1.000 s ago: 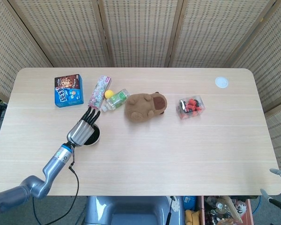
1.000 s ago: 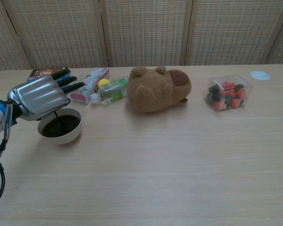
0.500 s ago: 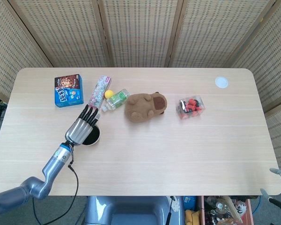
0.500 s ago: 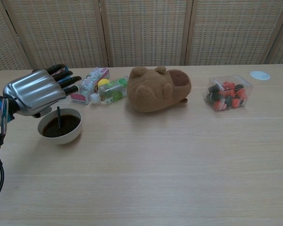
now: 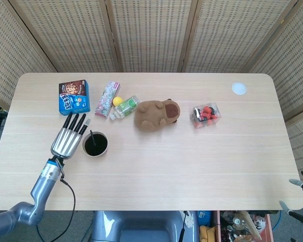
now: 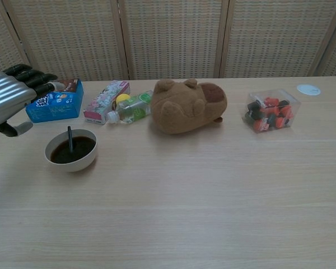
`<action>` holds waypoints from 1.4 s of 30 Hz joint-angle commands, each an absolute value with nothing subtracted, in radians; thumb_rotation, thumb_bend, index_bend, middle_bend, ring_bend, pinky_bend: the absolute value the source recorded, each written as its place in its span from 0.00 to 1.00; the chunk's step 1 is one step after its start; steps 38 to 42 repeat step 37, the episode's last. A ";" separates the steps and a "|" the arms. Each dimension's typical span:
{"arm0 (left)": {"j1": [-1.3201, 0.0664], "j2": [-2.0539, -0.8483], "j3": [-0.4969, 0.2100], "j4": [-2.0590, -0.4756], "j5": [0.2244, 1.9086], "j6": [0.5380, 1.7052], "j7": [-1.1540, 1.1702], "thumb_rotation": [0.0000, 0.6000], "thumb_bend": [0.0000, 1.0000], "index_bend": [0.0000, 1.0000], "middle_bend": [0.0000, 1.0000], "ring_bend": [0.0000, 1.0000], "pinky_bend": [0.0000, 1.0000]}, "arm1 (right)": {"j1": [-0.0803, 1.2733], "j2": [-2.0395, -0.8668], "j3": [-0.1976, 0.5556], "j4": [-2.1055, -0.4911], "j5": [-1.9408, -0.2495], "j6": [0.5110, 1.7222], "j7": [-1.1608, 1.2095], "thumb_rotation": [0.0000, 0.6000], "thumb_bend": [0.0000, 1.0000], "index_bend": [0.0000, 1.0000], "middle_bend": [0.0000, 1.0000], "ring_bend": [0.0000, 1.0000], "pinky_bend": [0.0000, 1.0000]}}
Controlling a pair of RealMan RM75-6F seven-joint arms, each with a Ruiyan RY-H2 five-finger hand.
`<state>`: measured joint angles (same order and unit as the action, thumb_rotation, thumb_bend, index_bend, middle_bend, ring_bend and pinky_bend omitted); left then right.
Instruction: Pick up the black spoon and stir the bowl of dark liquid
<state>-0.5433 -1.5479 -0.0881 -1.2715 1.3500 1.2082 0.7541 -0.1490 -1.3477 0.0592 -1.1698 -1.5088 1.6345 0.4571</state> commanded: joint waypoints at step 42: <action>-0.025 -1.427 0.099 -1.474 1.491 1.682 0.265 1.00 0.41 0.00 0.00 0.00 0.00 | -0.077 -1.314 0.036 -1.273 -1.598 1.637 0.378 1.00 0.30 0.35 0.21 0.10 0.24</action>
